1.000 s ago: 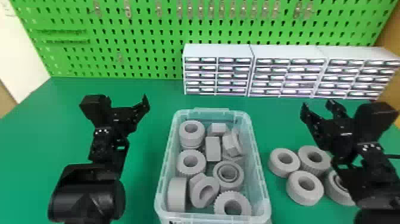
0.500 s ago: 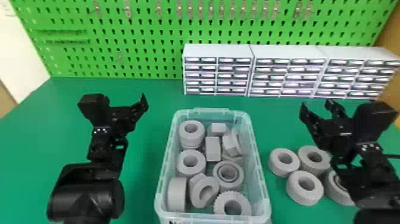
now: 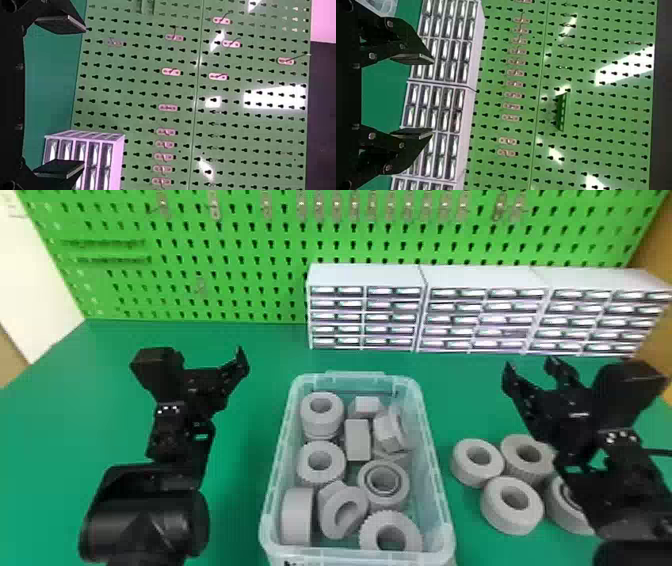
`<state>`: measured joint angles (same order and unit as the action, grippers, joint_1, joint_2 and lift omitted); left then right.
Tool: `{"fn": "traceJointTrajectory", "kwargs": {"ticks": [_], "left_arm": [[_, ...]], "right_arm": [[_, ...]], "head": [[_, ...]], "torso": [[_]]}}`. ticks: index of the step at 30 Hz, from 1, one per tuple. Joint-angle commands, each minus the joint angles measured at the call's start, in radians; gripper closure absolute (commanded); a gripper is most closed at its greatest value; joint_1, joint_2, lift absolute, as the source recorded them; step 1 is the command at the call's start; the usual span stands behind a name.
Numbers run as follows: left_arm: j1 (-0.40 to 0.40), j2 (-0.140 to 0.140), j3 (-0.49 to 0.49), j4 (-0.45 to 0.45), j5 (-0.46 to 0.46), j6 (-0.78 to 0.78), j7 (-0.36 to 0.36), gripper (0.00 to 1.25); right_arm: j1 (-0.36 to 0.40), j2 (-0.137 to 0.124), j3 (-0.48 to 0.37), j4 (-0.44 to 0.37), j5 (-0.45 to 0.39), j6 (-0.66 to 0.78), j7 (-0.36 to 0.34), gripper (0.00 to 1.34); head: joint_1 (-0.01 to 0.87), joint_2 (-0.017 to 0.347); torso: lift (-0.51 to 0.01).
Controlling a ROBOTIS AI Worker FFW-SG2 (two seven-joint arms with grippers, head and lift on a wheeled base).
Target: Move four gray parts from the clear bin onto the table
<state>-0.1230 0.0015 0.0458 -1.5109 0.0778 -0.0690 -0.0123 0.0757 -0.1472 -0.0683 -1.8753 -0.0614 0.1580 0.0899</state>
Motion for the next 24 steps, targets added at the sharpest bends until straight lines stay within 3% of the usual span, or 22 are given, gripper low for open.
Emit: {"fn": "traceJointTrajectory", "kwargs": {"ticks": [1, 24], "left_arm": [[-0.003, 0.0, -0.001, 0.0, -0.001, 0.0, 0.0, 0.09], [-0.001, -0.002, 0.006, 0.001, -0.012, 0.0, 0.0, 0.09]], "right_arm": [[-0.002, 0.0, 0.004, 0.001, 0.0, 0.0, 0.001, 0.61], [-0.016, -0.006, 0.021, 0.025, 0.0, 0.0, 0.001, 0.61]], "head": [[0.693, 0.072], [0.693, 0.072]], "torso": [[-0.052], [-0.052]]}}
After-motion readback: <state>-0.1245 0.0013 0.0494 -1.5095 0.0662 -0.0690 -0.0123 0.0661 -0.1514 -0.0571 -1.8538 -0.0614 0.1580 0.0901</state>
